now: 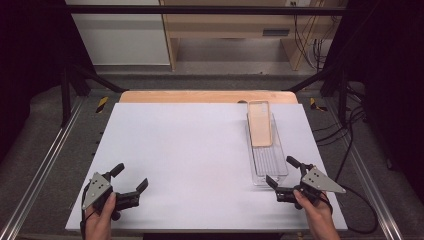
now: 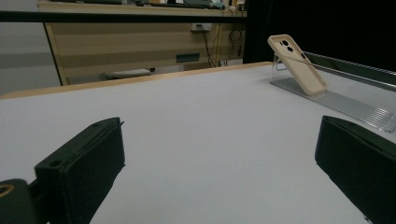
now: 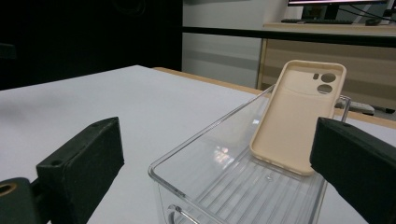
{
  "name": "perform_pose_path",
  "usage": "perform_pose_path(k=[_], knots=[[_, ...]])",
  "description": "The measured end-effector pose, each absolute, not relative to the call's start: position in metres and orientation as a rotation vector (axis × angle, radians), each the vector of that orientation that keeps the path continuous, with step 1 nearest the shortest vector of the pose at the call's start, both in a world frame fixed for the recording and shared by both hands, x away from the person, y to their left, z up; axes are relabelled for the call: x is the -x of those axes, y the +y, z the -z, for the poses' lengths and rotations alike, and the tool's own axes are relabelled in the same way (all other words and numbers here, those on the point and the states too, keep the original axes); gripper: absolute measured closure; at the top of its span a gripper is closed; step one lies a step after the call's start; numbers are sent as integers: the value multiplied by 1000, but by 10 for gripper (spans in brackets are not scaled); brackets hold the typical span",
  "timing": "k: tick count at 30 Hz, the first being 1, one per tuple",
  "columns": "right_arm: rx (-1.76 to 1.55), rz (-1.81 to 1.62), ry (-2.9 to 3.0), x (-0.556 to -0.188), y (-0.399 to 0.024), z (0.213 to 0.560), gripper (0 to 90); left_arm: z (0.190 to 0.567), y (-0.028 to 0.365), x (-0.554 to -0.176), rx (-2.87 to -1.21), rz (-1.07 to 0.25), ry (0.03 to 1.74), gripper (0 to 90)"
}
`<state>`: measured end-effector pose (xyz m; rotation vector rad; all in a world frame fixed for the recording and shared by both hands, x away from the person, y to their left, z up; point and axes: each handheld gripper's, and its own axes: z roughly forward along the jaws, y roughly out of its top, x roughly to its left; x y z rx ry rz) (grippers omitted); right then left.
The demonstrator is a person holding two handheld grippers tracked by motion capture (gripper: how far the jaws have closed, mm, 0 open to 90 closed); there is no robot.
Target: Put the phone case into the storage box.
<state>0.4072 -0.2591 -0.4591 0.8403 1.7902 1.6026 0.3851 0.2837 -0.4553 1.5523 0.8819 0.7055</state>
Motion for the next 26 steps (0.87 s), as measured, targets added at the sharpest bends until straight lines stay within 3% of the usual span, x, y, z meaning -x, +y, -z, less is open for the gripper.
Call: perform_pose_path(k=[26], knots=[[-900, -1599, 1767, -417, -261, 460, 31, 458, 289, -382, -1524, -689, 900, 12]])
